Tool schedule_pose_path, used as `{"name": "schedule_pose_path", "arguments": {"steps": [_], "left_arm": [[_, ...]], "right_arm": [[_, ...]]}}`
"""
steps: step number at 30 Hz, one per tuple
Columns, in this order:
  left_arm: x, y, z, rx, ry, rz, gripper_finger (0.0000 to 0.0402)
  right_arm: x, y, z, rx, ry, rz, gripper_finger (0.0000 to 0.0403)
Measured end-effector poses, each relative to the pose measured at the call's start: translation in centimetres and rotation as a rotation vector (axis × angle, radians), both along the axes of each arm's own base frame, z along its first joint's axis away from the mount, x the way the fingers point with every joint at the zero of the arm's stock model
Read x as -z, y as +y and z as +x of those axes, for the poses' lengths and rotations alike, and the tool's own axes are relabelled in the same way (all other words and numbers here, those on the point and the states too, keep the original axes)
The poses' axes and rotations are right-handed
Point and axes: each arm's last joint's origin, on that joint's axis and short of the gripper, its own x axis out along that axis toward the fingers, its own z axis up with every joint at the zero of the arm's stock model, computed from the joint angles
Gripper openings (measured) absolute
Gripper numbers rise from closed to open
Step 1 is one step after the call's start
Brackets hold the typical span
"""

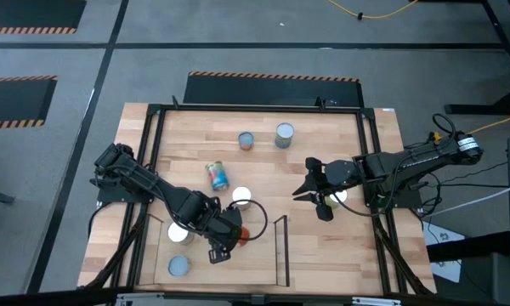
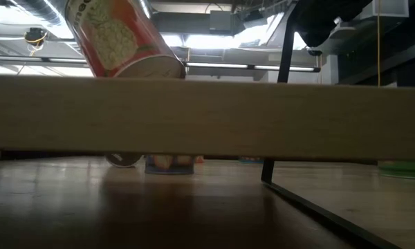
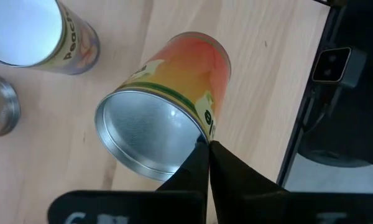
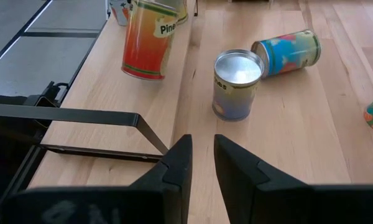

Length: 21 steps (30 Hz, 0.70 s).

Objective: Pick and place cans onto a shelf
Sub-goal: Put the canned pineapple on the shelf

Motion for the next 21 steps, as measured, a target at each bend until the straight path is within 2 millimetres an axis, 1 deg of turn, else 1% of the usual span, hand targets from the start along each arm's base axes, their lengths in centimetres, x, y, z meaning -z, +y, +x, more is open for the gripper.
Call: {"name": "schedule_pose_path", "arguments": {"steps": [21], "left_arm": [[0.23,0.28,-0.65,0.000,0.071,0.030,0.0002]], "right_arm": [[0.00,0.01,0.00,0.000,0.000,0.000,0.0072]]}}
